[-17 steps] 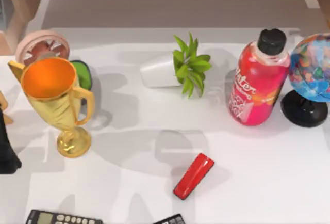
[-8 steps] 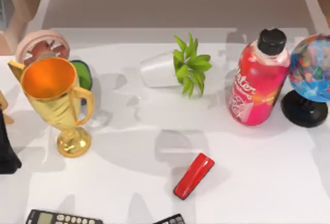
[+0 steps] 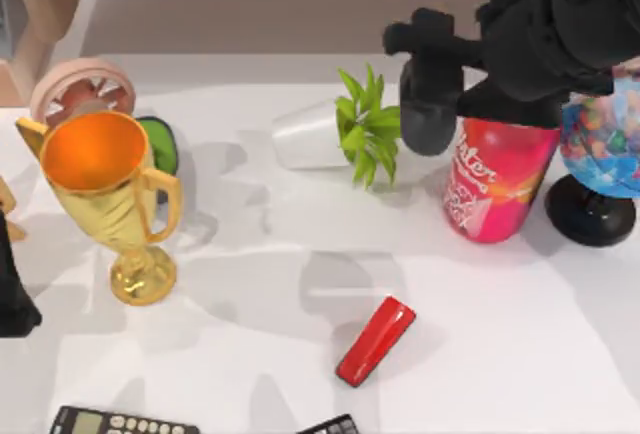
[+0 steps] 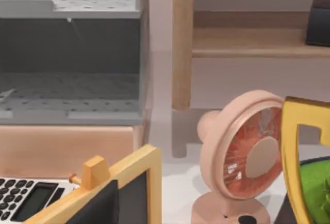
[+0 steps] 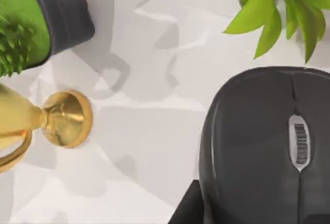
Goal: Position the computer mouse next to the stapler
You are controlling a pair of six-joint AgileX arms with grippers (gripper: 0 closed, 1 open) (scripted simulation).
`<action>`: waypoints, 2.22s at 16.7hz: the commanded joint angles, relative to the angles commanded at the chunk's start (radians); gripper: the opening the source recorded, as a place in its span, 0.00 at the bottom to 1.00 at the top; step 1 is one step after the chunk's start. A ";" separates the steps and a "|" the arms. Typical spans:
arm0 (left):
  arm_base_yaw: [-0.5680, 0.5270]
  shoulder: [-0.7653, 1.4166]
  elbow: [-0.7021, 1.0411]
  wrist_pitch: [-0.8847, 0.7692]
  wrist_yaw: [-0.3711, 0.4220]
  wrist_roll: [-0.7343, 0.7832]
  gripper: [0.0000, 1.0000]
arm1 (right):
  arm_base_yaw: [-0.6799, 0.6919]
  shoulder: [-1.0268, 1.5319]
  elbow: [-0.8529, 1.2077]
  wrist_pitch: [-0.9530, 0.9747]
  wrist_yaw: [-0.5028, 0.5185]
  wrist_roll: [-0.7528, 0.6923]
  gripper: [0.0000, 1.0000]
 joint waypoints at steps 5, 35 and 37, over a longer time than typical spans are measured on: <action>0.000 0.000 0.000 0.000 0.000 0.000 1.00 | 0.069 0.063 -0.221 0.026 0.100 0.045 0.00; 0.000 0.000 0.000 0.000 0.000 0.000 1.00 | 0.056 0.107 -0.416 0.059 0.223 0.064 0.00; 0.000 0.000 0.000 0.000 0.000 0.000 1.00 | 0.064 0.112 -0.415 0.066 0.214 0.063 0.00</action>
